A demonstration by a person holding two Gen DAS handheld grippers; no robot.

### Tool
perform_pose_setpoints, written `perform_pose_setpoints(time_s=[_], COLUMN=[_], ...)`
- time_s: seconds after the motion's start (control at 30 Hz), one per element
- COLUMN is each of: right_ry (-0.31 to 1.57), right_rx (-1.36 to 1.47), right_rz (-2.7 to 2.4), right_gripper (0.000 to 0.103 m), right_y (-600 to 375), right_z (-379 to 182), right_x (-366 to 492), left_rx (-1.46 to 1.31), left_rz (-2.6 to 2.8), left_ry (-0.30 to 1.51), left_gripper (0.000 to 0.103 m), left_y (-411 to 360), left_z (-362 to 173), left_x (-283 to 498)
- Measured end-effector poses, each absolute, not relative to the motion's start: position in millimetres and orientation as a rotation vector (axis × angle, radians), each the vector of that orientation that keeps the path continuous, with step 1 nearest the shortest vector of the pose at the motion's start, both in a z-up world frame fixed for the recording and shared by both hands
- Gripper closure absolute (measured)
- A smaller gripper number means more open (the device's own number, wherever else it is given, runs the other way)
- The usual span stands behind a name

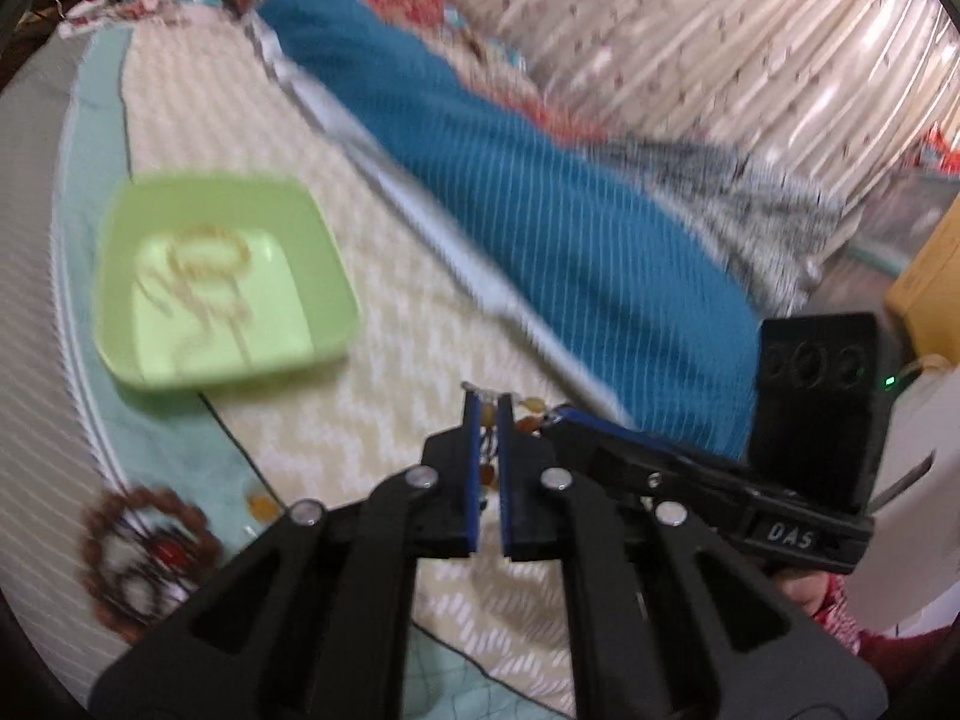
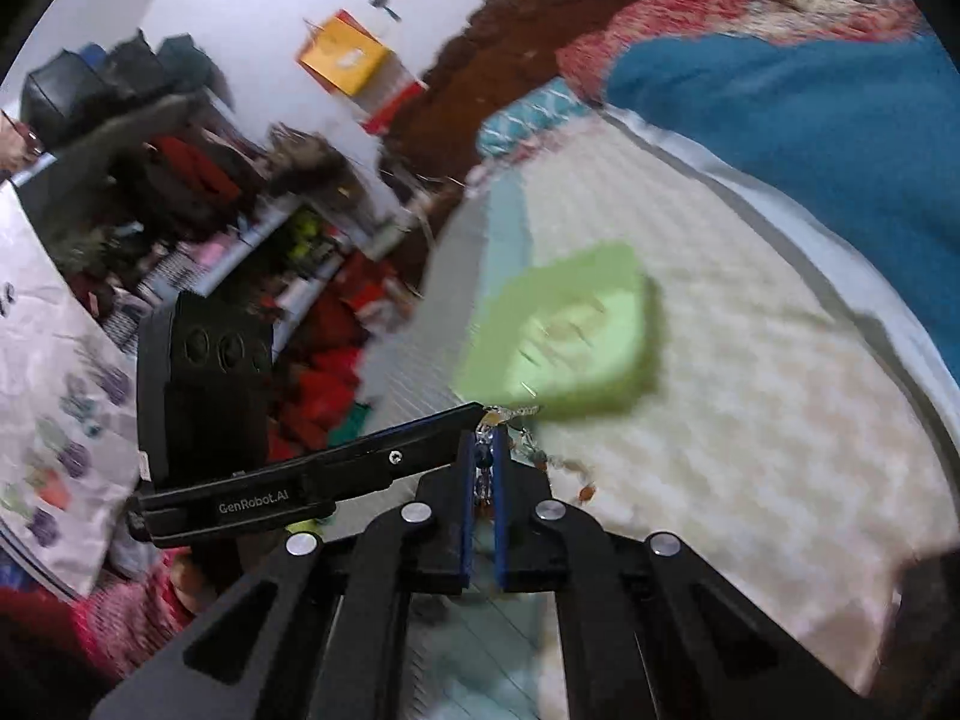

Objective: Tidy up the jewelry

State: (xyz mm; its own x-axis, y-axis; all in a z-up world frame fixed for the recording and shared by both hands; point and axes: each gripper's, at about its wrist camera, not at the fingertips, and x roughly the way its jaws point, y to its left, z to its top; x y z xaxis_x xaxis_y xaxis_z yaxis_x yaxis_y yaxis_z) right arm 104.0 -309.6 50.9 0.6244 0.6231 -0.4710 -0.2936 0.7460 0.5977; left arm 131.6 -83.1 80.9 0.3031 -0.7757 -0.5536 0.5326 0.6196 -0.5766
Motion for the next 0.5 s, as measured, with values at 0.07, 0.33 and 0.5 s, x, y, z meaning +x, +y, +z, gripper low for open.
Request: perform_pose_setpoints(time_s=[0.07, 0.33, 0.5], right_ry=[0.691, 0.685, 0.800], right_rx=[0.488, 0.440, 0.373], right_rz=[0.577, 0.541, 0.363], right_gripper=[0.103, 0.103, 0.103], right_y=[-300, -272, -264], right_z=[71, 93, 25], right_x=[120, 188, 218], left_rx=[-0.319, -0.275, -0.203], left_rz=[-0.871, -0.733, -0.496], left_ry=[0.868, 0.812, 0.964], left_gripper=[0.099, 0.099, 0.084], left_y=[-71, -50, -40], left_z=[99, 126, 66], left_x=[143, 196, 225])
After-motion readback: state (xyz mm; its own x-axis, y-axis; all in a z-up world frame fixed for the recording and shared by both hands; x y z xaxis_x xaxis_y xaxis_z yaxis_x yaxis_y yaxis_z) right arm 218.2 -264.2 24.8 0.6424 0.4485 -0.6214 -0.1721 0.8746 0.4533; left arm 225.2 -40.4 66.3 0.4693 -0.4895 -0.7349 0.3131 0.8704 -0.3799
